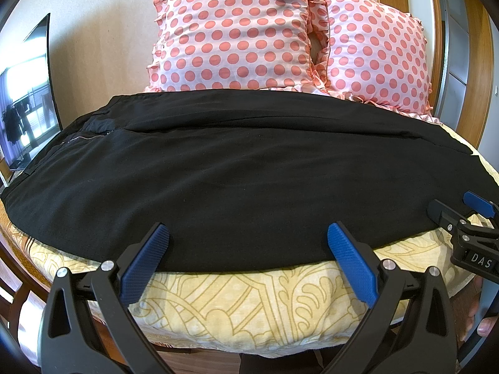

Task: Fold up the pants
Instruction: 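Grasp the trouser leg hem with the right gripper and lift it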

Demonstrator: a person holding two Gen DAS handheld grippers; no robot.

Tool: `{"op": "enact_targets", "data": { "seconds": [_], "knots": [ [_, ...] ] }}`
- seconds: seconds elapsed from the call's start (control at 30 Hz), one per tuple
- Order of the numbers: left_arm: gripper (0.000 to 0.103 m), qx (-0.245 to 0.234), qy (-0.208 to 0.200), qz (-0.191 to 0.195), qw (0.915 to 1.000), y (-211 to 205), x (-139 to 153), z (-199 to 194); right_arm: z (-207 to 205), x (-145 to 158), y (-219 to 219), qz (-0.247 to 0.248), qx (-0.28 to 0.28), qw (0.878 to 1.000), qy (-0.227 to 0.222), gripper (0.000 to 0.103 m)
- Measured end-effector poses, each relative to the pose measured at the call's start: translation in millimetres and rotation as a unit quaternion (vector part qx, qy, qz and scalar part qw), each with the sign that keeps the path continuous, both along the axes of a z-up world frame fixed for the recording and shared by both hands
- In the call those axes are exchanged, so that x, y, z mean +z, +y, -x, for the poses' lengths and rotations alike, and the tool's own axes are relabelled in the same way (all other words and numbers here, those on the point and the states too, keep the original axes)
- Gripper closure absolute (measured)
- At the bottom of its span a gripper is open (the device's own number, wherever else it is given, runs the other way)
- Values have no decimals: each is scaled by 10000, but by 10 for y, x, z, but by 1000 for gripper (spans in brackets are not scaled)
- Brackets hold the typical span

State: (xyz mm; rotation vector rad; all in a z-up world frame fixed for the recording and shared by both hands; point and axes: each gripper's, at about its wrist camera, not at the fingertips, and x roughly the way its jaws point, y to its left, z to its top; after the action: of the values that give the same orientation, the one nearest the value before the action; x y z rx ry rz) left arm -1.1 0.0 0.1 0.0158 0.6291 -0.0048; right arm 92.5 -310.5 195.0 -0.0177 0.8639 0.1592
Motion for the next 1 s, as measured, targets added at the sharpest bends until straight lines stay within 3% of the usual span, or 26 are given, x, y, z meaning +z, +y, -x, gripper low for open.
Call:
{"op": "enact_targets", "data": {
  "seconds": [0.27,0.4,0.5,0.63,0.83,0.87,0.93,1.0],
  "knots": [
    [2,-10,10,-8,10000,-4,28,8,56,-34,81,-6,9,10000,6,1],
    [2,-61,193,-1,9998,15,70,-33,-110,-28,17,-113,235,9990,361,1],
    [2,-83,272,103,9995,68,149,-109,-316,136,-286,-3,-199,9998,48,1],
    [2,40,130,283,9995,184,229,-197,-917,356,-839,-15,-989,9950,-149,1],
    [2,-139,97,574,9982,235,339,-408,-2259,115,-1675,164,-2432,9677,649,2],
    [2,-162,81,587,9981,234,348,-429,-2434,40,-1770,240,-2581,9629,749,7],
    [2,-194,64,621,9979,236,367,-486,-2822,-172,-1957,420,-2893,9505,1052,36],
    [2,-244,21,679,9974,246,387,-539,-3090,-375,-2128,411,-3192,9373,1337,44]
  ]
}}
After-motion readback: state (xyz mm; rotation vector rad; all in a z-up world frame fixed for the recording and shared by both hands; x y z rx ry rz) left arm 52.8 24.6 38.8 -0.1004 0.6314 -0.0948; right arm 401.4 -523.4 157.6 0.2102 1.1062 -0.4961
